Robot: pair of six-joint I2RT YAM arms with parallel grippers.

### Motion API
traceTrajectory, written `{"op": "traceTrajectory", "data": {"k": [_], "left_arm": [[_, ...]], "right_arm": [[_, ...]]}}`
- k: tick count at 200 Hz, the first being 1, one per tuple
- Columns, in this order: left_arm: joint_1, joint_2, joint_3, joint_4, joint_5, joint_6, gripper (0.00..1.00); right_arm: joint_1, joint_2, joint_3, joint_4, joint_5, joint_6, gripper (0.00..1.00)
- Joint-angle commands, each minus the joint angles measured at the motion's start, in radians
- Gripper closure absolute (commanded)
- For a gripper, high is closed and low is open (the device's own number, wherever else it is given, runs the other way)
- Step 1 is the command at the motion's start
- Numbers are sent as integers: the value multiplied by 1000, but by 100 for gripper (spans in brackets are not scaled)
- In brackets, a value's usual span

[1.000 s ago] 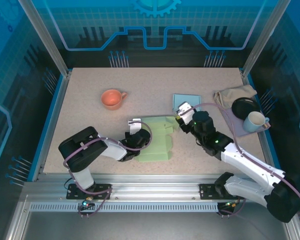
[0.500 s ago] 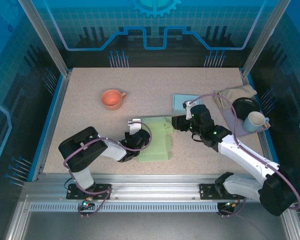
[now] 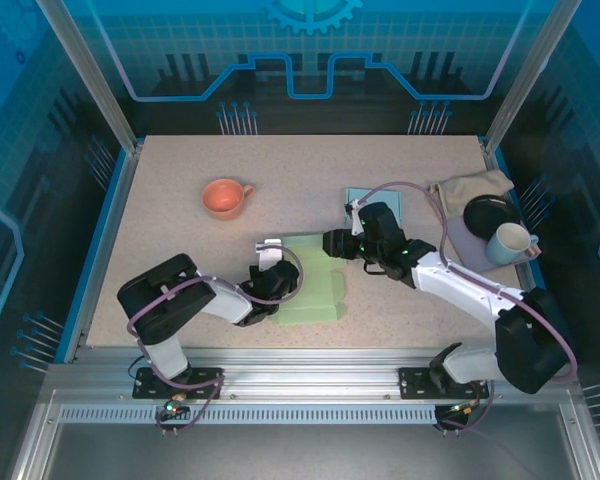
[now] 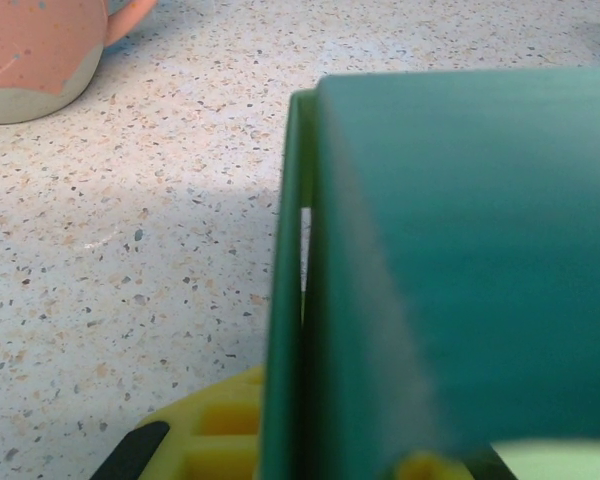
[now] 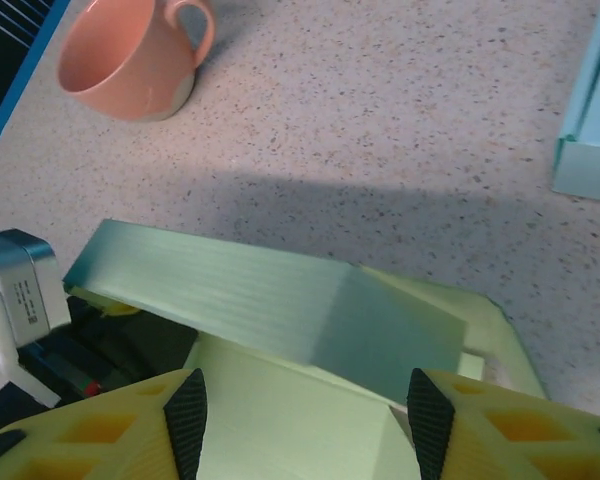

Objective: Fold the paper box

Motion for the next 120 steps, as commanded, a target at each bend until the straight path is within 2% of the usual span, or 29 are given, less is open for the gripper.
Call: {"op": "traceTrajectory", "data": {"k": [1, 91, 120], "left_arm": [[-20, 8, -12, -33, 23, 4, 100], [-26, -8, 9, -74, 8, -7, 100], [-28, -7, 12, -77, 12, -17, 100]], "right_arm": [[11, 39, 40, 36, -15, 22, 42], [73, 112, -3, 112, -45, 87, 41], [76, 95, -55, 208, -81, 149, 41]]}}
